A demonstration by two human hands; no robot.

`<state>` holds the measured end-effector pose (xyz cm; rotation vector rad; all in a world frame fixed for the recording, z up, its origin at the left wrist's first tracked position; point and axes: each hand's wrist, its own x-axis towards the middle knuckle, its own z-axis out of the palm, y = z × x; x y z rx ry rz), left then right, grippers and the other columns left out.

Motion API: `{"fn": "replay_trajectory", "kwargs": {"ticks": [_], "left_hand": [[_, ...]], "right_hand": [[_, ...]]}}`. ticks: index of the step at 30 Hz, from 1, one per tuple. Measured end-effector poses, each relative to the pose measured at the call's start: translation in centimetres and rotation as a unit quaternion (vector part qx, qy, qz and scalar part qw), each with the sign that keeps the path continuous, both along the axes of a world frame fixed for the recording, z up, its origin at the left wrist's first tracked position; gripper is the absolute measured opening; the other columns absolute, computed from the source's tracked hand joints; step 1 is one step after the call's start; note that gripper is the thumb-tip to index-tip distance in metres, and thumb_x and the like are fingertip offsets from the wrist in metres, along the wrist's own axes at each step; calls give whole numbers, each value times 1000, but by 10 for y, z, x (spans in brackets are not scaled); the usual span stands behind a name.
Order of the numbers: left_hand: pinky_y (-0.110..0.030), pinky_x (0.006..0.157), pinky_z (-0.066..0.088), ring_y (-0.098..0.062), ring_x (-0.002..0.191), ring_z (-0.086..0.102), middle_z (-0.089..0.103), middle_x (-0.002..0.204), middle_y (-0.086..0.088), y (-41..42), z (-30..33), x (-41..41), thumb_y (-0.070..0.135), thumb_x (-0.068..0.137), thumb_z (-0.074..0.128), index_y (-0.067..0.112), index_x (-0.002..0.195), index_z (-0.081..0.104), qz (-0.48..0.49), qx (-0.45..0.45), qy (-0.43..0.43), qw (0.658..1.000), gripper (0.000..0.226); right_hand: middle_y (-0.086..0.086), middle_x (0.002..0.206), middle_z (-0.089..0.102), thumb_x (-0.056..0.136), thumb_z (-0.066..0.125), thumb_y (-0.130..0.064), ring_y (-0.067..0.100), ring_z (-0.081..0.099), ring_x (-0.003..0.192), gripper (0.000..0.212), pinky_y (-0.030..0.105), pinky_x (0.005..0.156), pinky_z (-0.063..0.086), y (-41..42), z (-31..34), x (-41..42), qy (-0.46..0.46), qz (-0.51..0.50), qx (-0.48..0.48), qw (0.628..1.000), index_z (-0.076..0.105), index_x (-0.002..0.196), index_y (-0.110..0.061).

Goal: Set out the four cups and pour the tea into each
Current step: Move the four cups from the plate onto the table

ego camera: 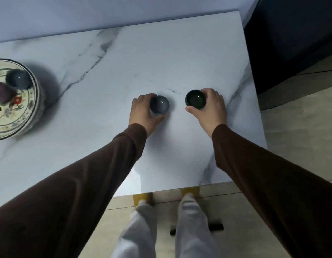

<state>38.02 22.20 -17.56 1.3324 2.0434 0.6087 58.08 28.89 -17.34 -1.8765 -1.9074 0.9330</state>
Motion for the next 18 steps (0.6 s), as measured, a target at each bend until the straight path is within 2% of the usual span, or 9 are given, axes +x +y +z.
{"fn": "replay_trajectory", "kwargs": {"ticks": [8,18], "left_hand": [[-27,97,36,-22,116,39,52,120,-1,34,-21,24,30,70,77,24,125,52,12,5,28,1000,60],[-30,100,35,-26,121,38,52,125,-4,42,-17,31,24,73,73,19,132,47,5,-20,40,999,65]], "right_hand": [[3,124,56,70,79,-42,23,45,117,65,40,93,45,37,-28,20,4,41,14,999,53,124,-17],[6,129,53,72,78,-40,26,44,119,70,36,99,40,48,-36,21,-10,53,32,998,49,131,-14]]}}
